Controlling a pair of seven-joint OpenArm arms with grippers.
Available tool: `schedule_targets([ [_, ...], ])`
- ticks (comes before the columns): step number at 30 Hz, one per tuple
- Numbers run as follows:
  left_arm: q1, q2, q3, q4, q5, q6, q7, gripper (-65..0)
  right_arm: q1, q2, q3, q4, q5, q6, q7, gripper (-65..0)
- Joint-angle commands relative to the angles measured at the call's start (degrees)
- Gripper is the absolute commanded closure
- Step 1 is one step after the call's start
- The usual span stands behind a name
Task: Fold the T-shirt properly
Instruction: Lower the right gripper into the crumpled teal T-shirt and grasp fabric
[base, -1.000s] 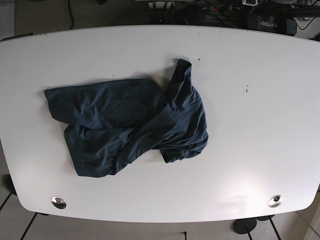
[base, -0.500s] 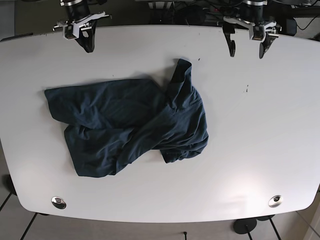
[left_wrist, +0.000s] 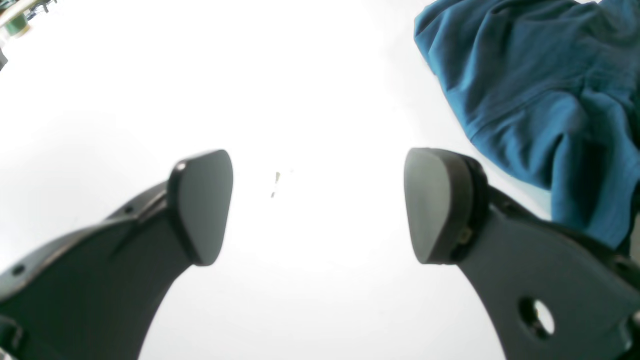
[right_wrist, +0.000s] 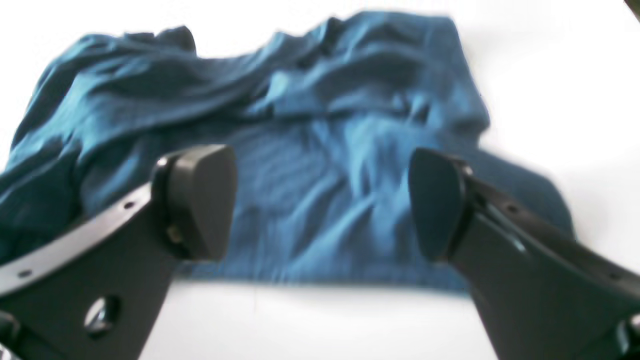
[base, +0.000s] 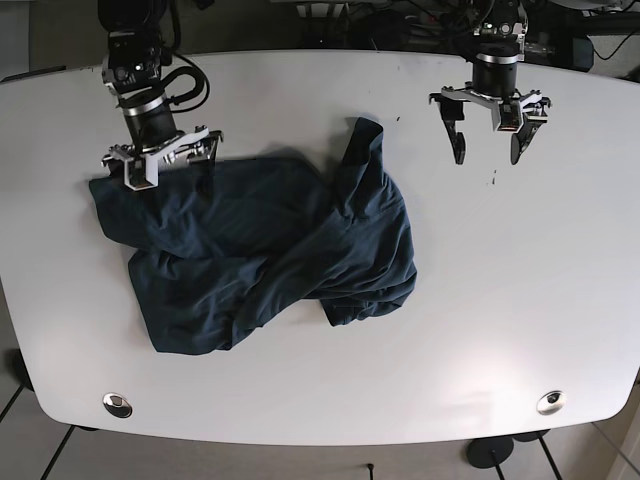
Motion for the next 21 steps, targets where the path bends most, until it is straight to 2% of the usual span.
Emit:
schedule_targets([
  [1, -0.34, 0.05, -0.28, 0.81, -0.07, 0.23, -1.72, -49.9, 5.03, 0.32, -0.02, 0.85, 0.34, -0.11, -2.19, -51.4],
  [3, -0.34, 0.05, -0.55, 1.07, -0.07, 0.23, -1.81, -49.7, 10.22, 0.15, -0.46, -1.08, 0.52, -0.11, -5.97, -51.4],
  [6, -0.34, 1.54, -1.16, 1.24, -0.07, 0.32, -1.81, -49.7, 16.90, 0.15, -4.15, -5.30, 0.34, -0.11, -8.35, -50.7],
  [11, -1.22, 4.45, -3.10, 1.68, -0.07, -0.04, -1.99, -50.4, 27.36, 0.15, -13.64, -16.73, 0.52, -0.11, -9.40, -50.7],
  [13, -1.22, 4.45, -2.30, 1.60, -0.16, -0.04, -2.16, -50.4, 30.52, -0.03, -15.31, -21.13, 0.78, -0.11, -9.23, -50.7],
  [18, -3.15, 6.56, -2.39, -0.51, 0.02, 0.23, -1.90, -50.1, 37.64, -3.72, -18.66, -29.92, 0.34, -0.11, -9.14, -50.7],
  [21, -5.17, 7.08, -2.22, -0.87, 0.37, 0.23, -1.81, -49.9, 41.69, -4.34, -20.15, -34.58, 0.25, -0.11, -9.14, -50.7],
])
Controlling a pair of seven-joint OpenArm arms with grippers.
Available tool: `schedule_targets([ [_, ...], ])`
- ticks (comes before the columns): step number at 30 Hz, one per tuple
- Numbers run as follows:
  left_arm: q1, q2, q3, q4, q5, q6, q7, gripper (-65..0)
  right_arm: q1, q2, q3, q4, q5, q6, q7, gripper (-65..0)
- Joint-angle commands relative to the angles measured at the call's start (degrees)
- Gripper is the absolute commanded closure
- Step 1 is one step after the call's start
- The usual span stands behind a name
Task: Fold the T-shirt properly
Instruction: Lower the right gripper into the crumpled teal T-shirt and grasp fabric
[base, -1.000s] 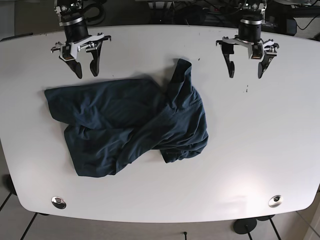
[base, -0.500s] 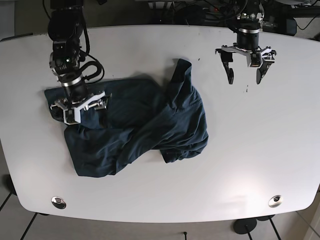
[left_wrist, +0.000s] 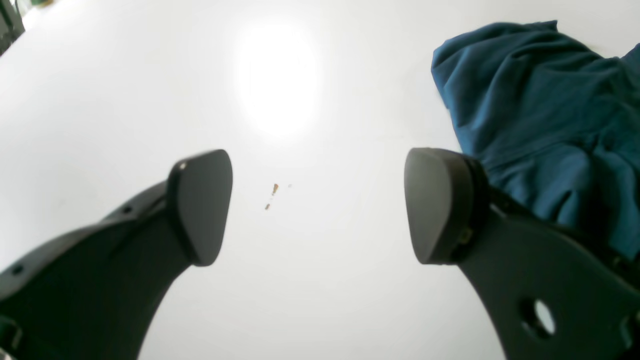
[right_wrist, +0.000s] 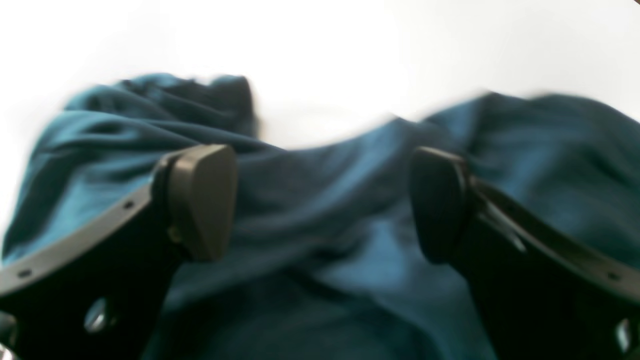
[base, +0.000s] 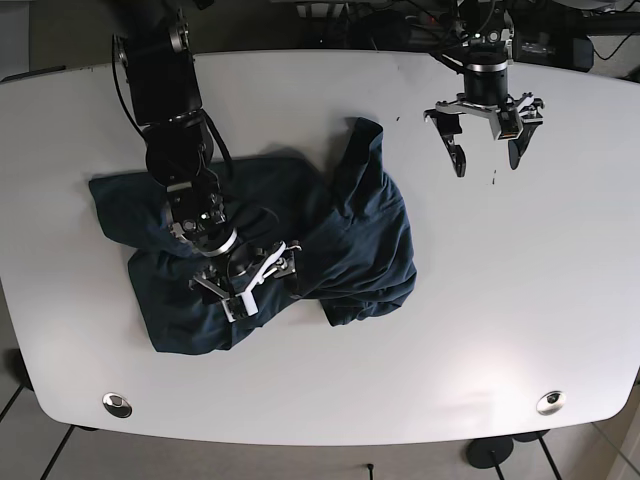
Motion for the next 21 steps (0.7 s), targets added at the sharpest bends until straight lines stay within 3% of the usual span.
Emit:
schedule_targets([
  [1, -1.85, -0.31, -0.25, -1.51, 0.04, -0.14, -1.42, -49.9, 4.89, 0.49, -1.60, -2.75, 0.74, -0.59, 1.26, -50.7],
  [4, -1.94, 0.05, -1.75, -2.57, -0.31, -0.06, -1.86, -47.6, 8.15, -1.44, -3.10, -6.61, 0.30, -0.50, 1.35, -50.7],
  [9, -2.91, 3.47, -3.50, -3.09, 0.04, -0.32, -4.58, -29.4, 11.49, -3.99, -3.54, -10.39, 0.56, -0.50, 1.35, -51.0],
  [10, -3.44, 3.30, -2.80, -3.53, 0.04, -0.41, -4.67, -28.9, 11.49, -5.31, -3.54, -10.39, 0.30, 0.73, 1.35, -51.0],
  [12, -3.44, 3.12, -1.83, -3.62, -0.14, -0.41, -4.67, -31.9, 11.22, -6.10, -3.54, -10.04, 0.30, 4.68, 1.09, -51.0],
  [14, -3.35, 3.12, -1.48, -3.53, -0.23, -0.41, -4.67, -43.6, 11.05, -7.60, -3.62, -10.22, 0.21, 9.17, 0.91, -51.0],
  [16, -3.35, 3.04, -1.57, -3.62, -0.23, -0.41, -4.67, -51.8, 11.05, -7.68, -3.71, -10.39, 0.21, 11.98, 0.91, -51.0],
  [21, -3.17, 1.63, -1.04, -3.62, -0.23, -0.49, -4.67, -52.5, 12.63, -7.60, -7.84, -10.92, 0.21, 12.33, 1.26, -51.0],
])
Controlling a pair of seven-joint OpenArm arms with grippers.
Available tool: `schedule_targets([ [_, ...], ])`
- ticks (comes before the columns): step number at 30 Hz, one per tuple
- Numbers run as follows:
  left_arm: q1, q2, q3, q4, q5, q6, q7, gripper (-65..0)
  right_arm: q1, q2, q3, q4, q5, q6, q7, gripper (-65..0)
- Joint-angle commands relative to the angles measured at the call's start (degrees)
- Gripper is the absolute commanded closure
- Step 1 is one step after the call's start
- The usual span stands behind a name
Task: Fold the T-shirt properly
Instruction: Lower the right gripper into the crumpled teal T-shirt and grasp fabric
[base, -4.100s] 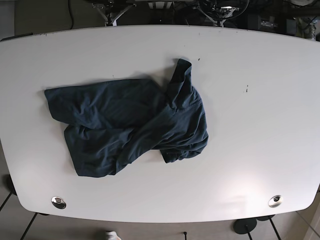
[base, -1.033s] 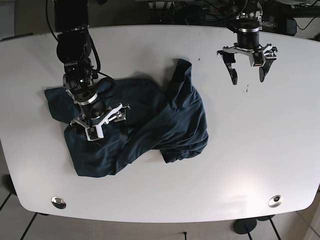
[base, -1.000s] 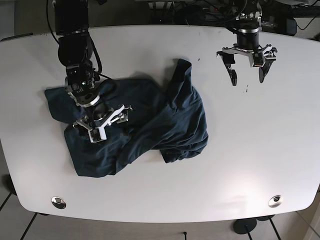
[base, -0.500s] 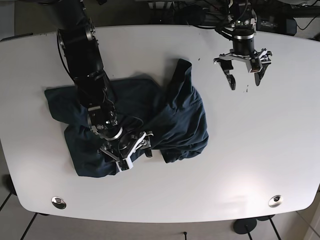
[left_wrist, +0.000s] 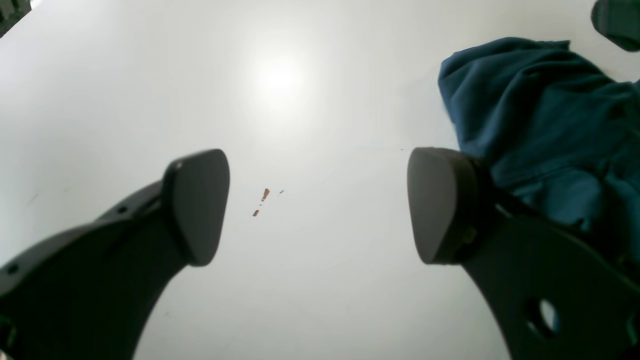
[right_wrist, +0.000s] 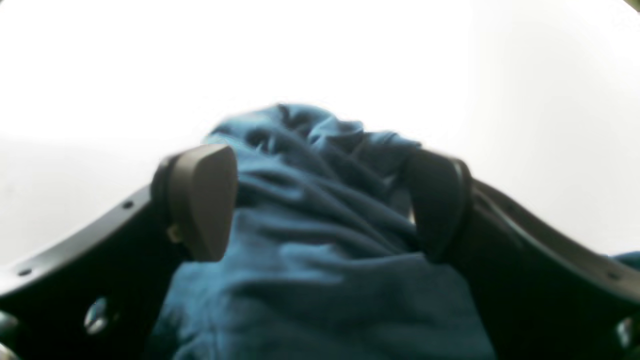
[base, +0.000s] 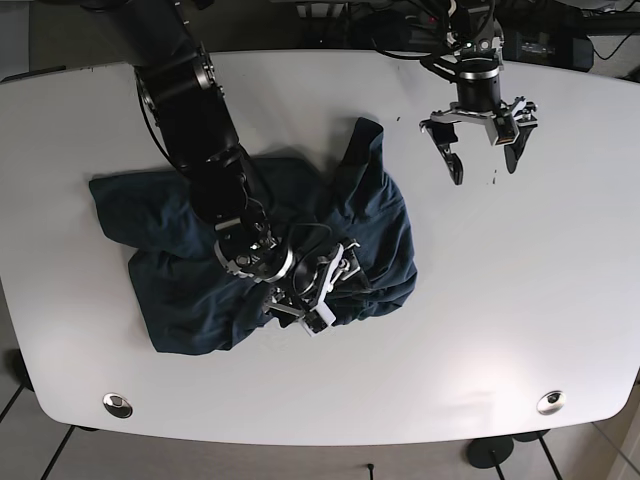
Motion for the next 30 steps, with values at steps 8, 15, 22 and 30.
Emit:
schedule_targets([
  [8, 0.06, -3.19, 3.83, 0.77, -0.27, -0.12, -1.63, -52.5, 11.76, -1.96, 0.20, -19.25, 0.98, 0.25, 10.56, -51.0],
  [15, 0.06, -3.46, 3.92, 0.77, -0.18, -0.12, -1.63, -52.5, 17.12, -5.39, 0.02, -39.03, 0.45, 0.25, 22.34, -51.0],
  [22, 0.15, -3.81, 3.74, 0.68, -0.01, -0.12, -1.63, -52.5, 15.98, -7.59, -0.15, -43.25, 0.45, 0.25, 24.10, -51.0],
  [30, -0.03, -5.92, 3.92, 0.77, -0.27, -0.12, -1.63, -52.8, 13.52, -8.12, -0.15, -42.99, 0.45, 0.25, 24.27, -18.7],
])
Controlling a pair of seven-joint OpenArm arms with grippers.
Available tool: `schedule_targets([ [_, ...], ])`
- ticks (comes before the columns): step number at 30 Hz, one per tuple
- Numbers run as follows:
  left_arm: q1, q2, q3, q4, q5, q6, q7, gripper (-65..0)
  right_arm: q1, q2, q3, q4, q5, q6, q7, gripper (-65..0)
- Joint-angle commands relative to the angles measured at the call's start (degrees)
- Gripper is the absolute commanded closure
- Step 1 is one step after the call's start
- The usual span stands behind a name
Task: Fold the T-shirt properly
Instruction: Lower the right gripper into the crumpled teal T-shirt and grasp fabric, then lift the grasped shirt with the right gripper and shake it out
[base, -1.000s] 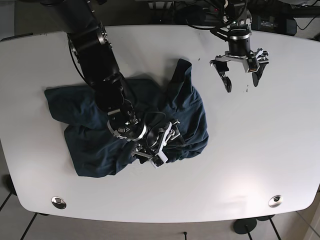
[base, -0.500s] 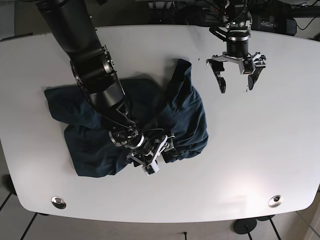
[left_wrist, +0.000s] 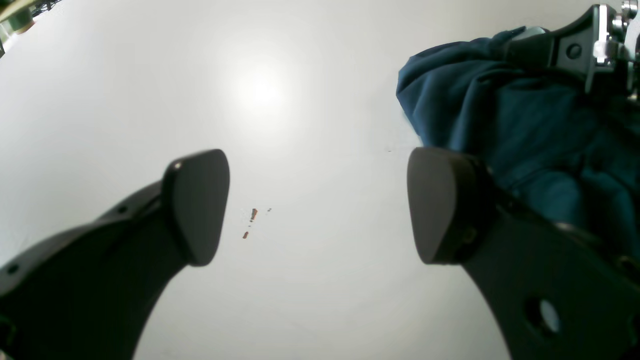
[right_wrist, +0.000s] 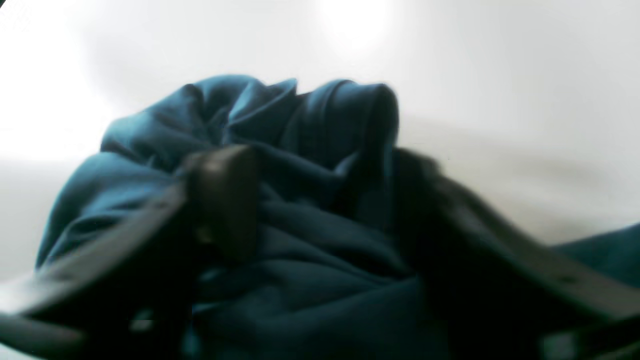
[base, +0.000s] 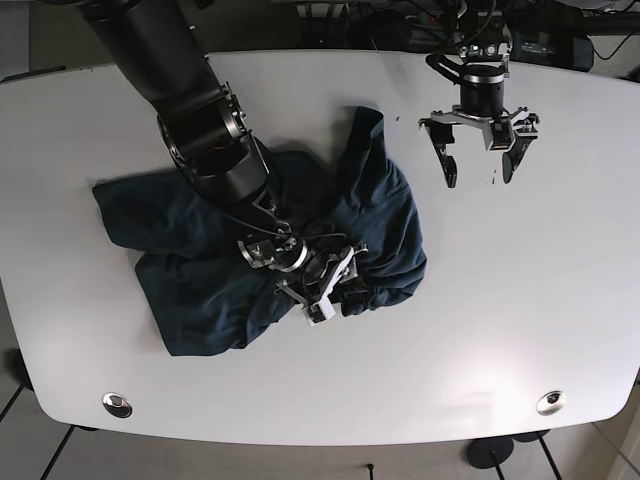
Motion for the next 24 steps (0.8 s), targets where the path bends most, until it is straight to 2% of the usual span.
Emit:
schedule_targets([
  [1, -0.18, -0.26, -0.06, 0.86, -0.27, -0.10, -1.63, -52.8, 1.45, -0.25, -0.17, 0.62, 0.15, 0.27, -0.43, -9.7],
  [2, -0.18, -0.26, -0.06, 0.77, -0.27, -0.10, -1.63, -52.8, 1.45, -0.25, -0.17, 1.06, 0.15, 0.27, -0.60, -1.1],
  [3, -0.18, -0.26, -0.06, 0.77, -0.27, -0.10, -1.63, -52.8, 1.45, -0.25, -0.17, 2.90, 0.15, 0.27, -0.69, -3.5],
  [5, -0.18, -0.26, -0.06, 0.77, -0.27, -0.89, -1.63, -52.8, 0.93, -0.07, -0.17, 7.74, 0.15, 0.27, -1.04, -3.0],
  [6, -0.27, -0.26, -0.06, 0.86, -0.36, -3.09, -1.63, -52.9, 0.31, 0.01, -0.17, 10.03, 0.15, 0.27, -2.45, -2.1],
  [8, -0.27, 0.18, -0.06, 1.30, -0.45, -11.18, -1.63, -52.9, -0.39, 2.56, -0.17, 18.38, 0.15, 0.27, -8.60, -2.1],
  [10, -0.27, 1.15, -0.06, 1.91, -0.45, -14.87, -1.72, -52.9, -0.92, 3.53, 0.18, 28.58, 0.15, 0.27, -14.84, -2.1],
  [12, -0.27, 1.85, 0.03, 2.27, -0.45, -14.96, -1.72, -53.1, -1.27, 5.46, 0.27, 36.14, 0.15, 0.27, -18.62, -2.1],
  [16, -0.27, 1.41, 2.93, 2.27, -0.45, -14.96, -1.72, -53.1, 0.57, 7.57, 0.27, 49.32, 0.15, 0.27, -24.69, -2.1],
  [21, -3.08, 1.50, 7.59, 2.35, -0.45, -14.96, -1.72, -52.8, 9.54, 9.24, 0.27, 59.34, 0.15, 0.27, -31.11, -2.1],
  [24, -4.31, 1.50, 9.52, 2.35, -0.45, -14.96, -1.63, -52.8, 15.52, 9.24, 0.35, 61.10, 0.15, 0.27, -33.22, -2.1],
])
